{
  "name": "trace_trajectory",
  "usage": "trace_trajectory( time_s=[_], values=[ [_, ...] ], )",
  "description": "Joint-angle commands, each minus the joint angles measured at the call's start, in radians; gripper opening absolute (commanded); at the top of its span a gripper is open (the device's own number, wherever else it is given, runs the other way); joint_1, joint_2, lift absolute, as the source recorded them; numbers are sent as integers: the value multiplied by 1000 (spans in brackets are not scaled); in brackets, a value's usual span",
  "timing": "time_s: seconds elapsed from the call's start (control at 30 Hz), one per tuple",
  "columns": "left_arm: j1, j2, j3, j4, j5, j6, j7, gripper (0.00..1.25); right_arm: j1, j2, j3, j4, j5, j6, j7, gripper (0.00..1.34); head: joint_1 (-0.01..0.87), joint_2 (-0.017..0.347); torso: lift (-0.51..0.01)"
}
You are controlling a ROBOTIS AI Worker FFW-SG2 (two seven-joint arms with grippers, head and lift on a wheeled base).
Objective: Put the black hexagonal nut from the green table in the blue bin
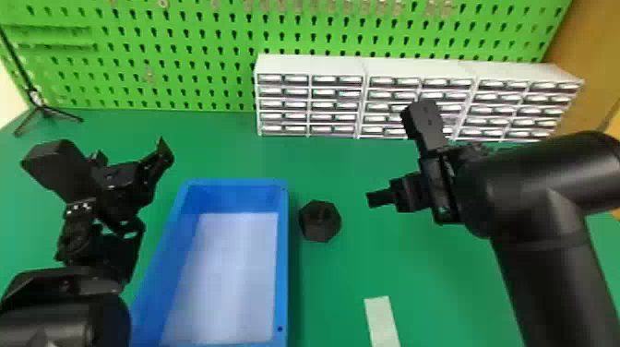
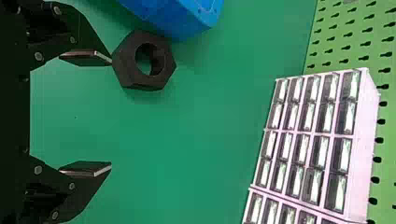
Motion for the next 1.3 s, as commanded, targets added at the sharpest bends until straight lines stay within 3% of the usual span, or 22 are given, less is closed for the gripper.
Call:
trace_trajectory(
  time_s=[0.0,0.47,1.27],
  values=[
    [0,0,-2,0,0,0,0,1123,-25,1,11,50,0,-3,0,868,692,8,-97],
    [2,0,-5,2,-3,0,0,1123,-76,12,3,275,-27,-160,0,868,692,8,-97],
    [3,0,-8,3,-6,0,0,1123,-163,21,69,553,-110,-402,0,868,692,8,-97]
  ],
)
